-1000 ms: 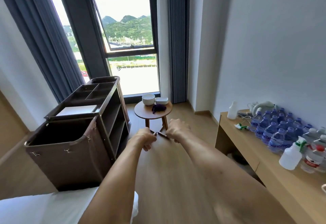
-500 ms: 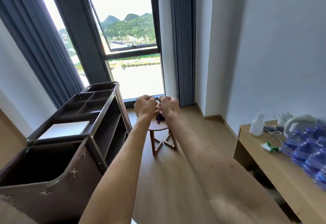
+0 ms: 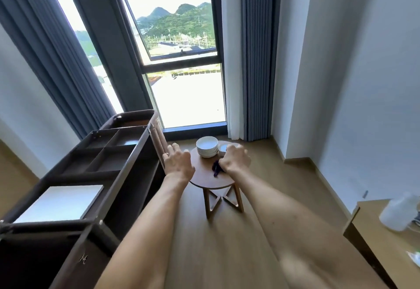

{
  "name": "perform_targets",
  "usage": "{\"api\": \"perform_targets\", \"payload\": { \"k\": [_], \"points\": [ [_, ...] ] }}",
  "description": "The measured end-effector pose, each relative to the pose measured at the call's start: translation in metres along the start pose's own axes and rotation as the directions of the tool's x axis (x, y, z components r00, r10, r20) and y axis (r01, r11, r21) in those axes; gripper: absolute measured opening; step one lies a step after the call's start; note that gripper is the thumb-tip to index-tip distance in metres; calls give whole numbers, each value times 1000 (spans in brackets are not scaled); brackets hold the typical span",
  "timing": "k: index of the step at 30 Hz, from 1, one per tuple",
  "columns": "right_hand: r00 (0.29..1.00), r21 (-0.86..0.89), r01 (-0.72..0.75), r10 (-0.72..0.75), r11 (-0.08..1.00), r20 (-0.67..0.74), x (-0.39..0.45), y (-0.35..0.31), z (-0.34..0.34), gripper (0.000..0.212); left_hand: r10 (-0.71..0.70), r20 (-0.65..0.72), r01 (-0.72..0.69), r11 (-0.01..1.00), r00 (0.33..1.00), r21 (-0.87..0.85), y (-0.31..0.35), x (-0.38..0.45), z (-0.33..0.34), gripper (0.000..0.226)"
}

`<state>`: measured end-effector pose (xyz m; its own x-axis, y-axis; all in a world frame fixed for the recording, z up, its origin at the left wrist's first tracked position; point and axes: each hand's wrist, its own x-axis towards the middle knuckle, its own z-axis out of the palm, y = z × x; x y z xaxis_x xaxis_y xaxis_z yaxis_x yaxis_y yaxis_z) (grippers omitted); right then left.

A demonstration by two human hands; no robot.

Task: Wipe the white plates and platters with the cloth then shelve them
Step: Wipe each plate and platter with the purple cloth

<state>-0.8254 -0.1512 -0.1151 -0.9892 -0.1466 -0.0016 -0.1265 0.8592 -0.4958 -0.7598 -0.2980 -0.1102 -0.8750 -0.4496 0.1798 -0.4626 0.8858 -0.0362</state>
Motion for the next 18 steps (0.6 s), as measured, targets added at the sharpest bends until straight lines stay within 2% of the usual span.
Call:
{"api": "perform_targets", "payload": {
  "k": [3, 5, 6, 7, 8, 9, 10, 11, 12, 13, 14, 15, 16, 17, 18],
  "points": [
    [997, -239, 78, -69, 968, 47, 58, -2, 30, 35, 21, 47, -18, 998, 999, -68, 9, 57, 35, 30],
    [992, -293, 117, -95, 949, 87, 104, -6, 54, 35, -96, 128, 131, 947, 987, -295, 17, 104, 60, 23],
    [993, -262, 101, -79, 960, 93, 130, -8, 67, 37, -189, 204, 263, 855, 960, -446, 22, 130, 74, 18],
    [994, -211, 65, -45, 975, 99, 157, -8, 80, 39, -259, 320, 405, 701, 911, -587, 27, 158, 91, 15],
    [994, -152, 20, -3, 988, 108, 177, -8, 92, 43, -288, 448, 532, 481, 847, -696, 31, 180, 107, 18],
    [992, -105, -21, 33, 994, 118, 205, -6, 109, 48, -273, 556, 618, 279, 785, -735, 36, 207, 128, 21],
    [990, -82, -49, 59, 995, 125, 233, -4, 126, 52, -252, 617, 663, 187, 745, -725, 41, 233, 151, 24],
    [989, -83, -62, 73, 995, 129, 260, -1, 145, 53, -249, 625, 672, 223, 740, -706, 44, 256, 175, 28],
    [990, -116, -57, 71, 992, 125, 287, 3, 163, 52, -265, 572, 629, 380, 776, -678, 46, 279, 201, 30],
    [993, -177, -27, 46, 984, 108, 308, 7, 179, 53, -277, 479, 541, 592, 833, -598, 46, 297, 225, 33],
    [995, -257, 26, -1, 966, 98, 333, 12, 197, 56, -239, 377, 405, 789, 895, -462, 44, 318, 252, 35],
    [994, -326, 78, -48, 942, 99, 355, 16, 216, 61, -152, 307, 247, 921, 939, -301, 44, 336, 276, 38],
    [991, -363, 110, -73, 925, 114, 375, 20, 233, 68, -57, 271, 107, 978, 961, -177, 43, 353, 298, 43],
    [988, -374, 122, -76, 919, 137, 394, 25, 249, 74, 15, 268, 13, 995, 963, -102, 43, 369, 320, 49],
    [987, -356, 114, -63, 927, 151, 410, 30, 262, 78, 38, 282, -14, 996, 959, -88, 43, 381, 336, 52]
  ]
}}
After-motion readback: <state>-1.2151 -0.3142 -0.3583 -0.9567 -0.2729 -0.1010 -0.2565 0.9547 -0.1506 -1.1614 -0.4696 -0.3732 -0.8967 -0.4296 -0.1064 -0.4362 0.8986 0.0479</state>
